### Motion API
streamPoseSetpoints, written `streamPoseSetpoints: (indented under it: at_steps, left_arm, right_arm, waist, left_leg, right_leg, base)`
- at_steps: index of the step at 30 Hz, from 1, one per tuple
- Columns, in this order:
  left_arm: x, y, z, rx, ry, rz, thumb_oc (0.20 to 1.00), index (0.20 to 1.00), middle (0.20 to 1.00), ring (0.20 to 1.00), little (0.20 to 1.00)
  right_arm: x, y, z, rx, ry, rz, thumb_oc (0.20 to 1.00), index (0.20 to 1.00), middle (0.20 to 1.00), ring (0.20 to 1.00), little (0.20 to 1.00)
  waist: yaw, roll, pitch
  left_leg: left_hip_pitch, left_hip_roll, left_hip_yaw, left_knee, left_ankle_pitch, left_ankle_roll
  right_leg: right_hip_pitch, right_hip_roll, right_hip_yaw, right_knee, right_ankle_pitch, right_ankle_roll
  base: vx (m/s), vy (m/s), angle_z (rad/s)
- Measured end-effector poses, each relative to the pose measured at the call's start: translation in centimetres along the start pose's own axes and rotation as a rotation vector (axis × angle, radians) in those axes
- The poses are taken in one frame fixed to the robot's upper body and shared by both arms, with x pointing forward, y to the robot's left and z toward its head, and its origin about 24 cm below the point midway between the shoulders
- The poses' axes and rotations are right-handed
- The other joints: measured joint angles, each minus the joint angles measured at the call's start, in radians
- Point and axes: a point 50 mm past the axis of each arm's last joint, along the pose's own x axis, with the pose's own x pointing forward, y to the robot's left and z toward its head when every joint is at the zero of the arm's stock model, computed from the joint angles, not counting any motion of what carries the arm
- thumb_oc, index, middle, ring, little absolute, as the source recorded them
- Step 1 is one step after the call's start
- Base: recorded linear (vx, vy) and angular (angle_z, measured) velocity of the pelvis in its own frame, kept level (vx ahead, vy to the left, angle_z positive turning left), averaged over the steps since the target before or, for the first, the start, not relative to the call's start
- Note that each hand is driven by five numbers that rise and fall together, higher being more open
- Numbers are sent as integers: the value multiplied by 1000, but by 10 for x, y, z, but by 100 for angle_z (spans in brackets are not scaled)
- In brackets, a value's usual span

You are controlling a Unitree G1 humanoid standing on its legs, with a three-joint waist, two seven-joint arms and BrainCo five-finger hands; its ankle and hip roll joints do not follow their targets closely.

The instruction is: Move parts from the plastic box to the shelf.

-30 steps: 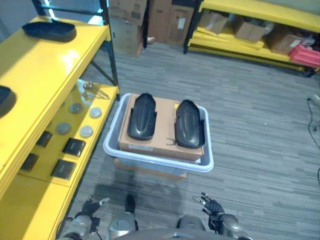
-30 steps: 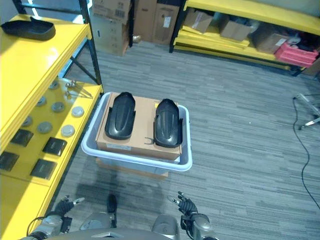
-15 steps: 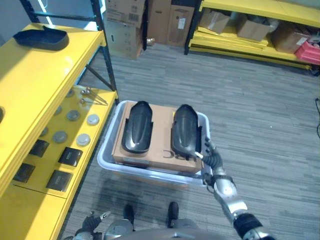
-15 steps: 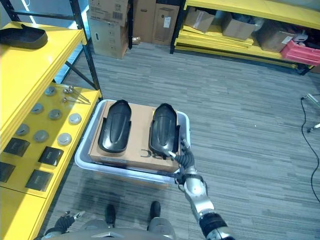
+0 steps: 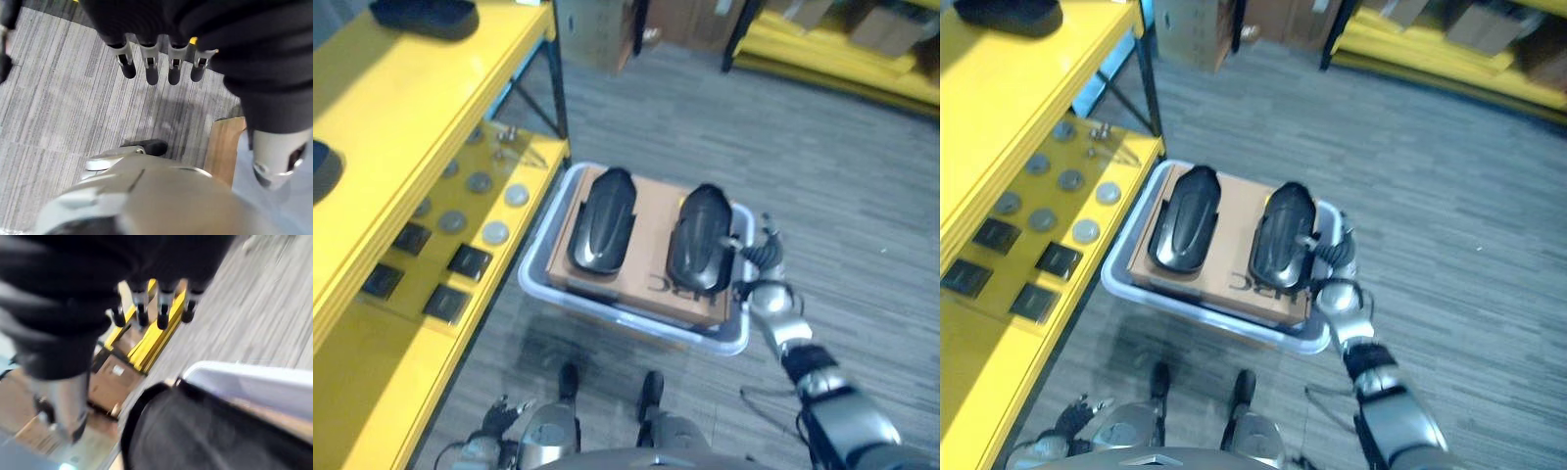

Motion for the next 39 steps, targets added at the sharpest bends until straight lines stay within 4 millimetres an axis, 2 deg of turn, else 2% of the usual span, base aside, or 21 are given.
streamPoseSetpoints:
  at_steps: [2, 4, 7, 10, 11, 12, 13, 14, 23, 29, 32, 33, 36, 38, 39]
  left_arm:
    - [5, -2, 19, -6, -42, -21, 1000, 1000, 1000, 1000, 1000]
    - [7, -4, 28, -22, -64, -31, 1000, 1000, 1000, 1000, 1000]
    - [9, -5, 40, -45, -98, -45, 1000, 1000, 1000, 1000, 1000]
    - [9, -5, 41, -59, -101, -47, 1000, 1000, 1000, 1000, 1000]
    - [9, -6, 42, -55, -102, -51, 1000, 1000, 1000, 1000, 1000]
    - [9, -6, 42, -52, -103, -57, 1000, 1000, 1000, 1000, 1000]
    - [9, -7, 42, -50, -103, -60, 1000, 1000, 1000, 1000, 1000]
    - [9, -7, 42, -49, -105, -69, 1000, 1000, 1000, 1000, 1000]
    - [9, -8, 44, -49, -125, -74, 1000, 1000, 1000, 1000, 1000]
    - [6, -7, 33, -54, -103, -69, 1000, 1000, 1000, 1000, 1000]
    - [5, -3, 31, -119, -113, -45, 1000, 1000, 1000, 1000, 1000]
    - [5, -3, 32, -121, -115, -42, 1000, 1000, 1000, 1000, 1000]
    - [4, 12, 47, -154, -176, 8, 1000, 1000, 1000, 1000, 1000]
    - [-7, 30, 87, -152, -363, 48, 1000, 1000, 1000, 1000, 1000]
    - [-12, 35, 101, -145, -423, 57, 1000, 1000, 1000, 1000, 1000]
  right_arm:
    - [17, -13, 16, -22, -2, -74, 1000, 1000, 1000, 1000, 1000]
    - [23, -15, 25, -26, -2, -99, 1000, 1000, 1000, 1000, 1000]
    - [24, -14, 22, -68, 42, -121, 1000, 1000, 1000, 1000, 1000]
    - [24, -12, 16, -97, 91, -96, 1000, 1000, 1000, 1000, 1000]
    - [24, -11, 15, -107, 104, -80, 633, 633, 633, 633, 633]
    - [23, -8, 12, -132, 125, -45, 473, 473, 473, 473, 473]
    - [23, -7, 10, -149, 141, -20, 388, 388, 388, 388, 388]
    - [25, -6, 9, -185, 159, 37, 200, 200, 200, 200, 200]
    - [25, -13, -14, -230, 308, 88, 200, 200, 200, 200, 200]
    - [-11, 1, -69, -261, 454, 165, 200, 200, 200, 200, 200]
    - [-30, 0, -95, -272, 511, 184, 200, 200, 200, 200, 200]
    - [-31, 0, -96, -273, 513, 185, 200, 200, 200, 200, 200]
    - [-51, -2, -115, -285, 520, 209, 200, 200, 200, 200, 200]
    - [-67, -6, -117, -306, 409, 249, 200, 200, 200, 200, 200]
    - [-71, -6, -115, -317, 366, 258, 200, 200, 200, 200, 200]
  waist:
    - [12, 21, 49]
    - [11, 39, 94]
    - [10, 57, 126]
    - [10, 59, 127]
    - [10, 59, 127]
    - [10, 59, 127]
    - [9, 59, 127]
    - [4, 59, 127]
    - [11, 55, 123]
    - [9, 35, 0]
    - [8, 15, -47]
    - [7, 14, -50]
    - [-1, -22, -96]
    - [-3, -51, -131]
    - [-8, -57, -142]
  left_leg:
    - [-41, -8, -2, 0, 19, 15]
    - [-48, -14, -10, 0, 25, 17]
    - [-53, -19, -22, 0, 25, 18]
    - [-54, -21, -24, 0, 25, 18]
    - [-54, -21, -24, 0, 25, 18]
    - [-54, -21, -24, 0, 25, 18]
    - [-53, -21, -24, 0, 25, 18]
    - [-51, -21, -23, 0, 25, 18]
    - [-31, -11, -51, -1, 36, -1]
    - [-16, -11, -51, -1, 27, 2]
    - [7, -10, -51, -4, 17, 3]
    - [7, -10, -51, -5, 17, 3]
    - [27, -2, -50, -7, 8, 5]
    - [56, 7, -48, -7, 4, 1]
    - [60, 9, -48, -7, 2, 0]
  right_leg:
    - [-40, -7, 1, 5, 17, -4]
    - [-42, -13, -1, 5, 22, -7]
    - [-41, -18, -10, 5, 23, -7]
    - [-40, -21, -14, 5, 23, -7]
    - [-40, -21, -15, 5, 23, -7]
    - [-40, -21, -15, 5, 23, -7]
    - [-40, -22, -14, 5, 23, -7]
    - [-38, -21, -15, 5, 22, -7]
    - [-3, -13, -41, -2, 18, -8]
    - [14, -13, -44, 0, 11, -8]
    - [37, -13, -46, 3, 3, -5]
    - [37, -12, -46, 3, 2, -5]
    - [58, -6, -47, -2, -10, -10]
    - [88, 2, -47, -1, -16, -10]
    - [98, 3, -47, -2, -22, -10]
  base:
    - [-139, 51, 7]
    - [-111, 44, 14]
    - [-48, 39, 12]
    - [-42, 48, 4]
    - [-39, 36, 1]
    - [-31, 24, -1]
    - [-32, -14, -2]
    - [-30, -40, -3]
    - [-20, -44, 9]
    - [20, -44, 1]
    - [19, -79, -1]
    - [19, -80, -1]
    - [1, -65, 2]
    - [-58, -86, -2]
    - [-72, -58, -5]
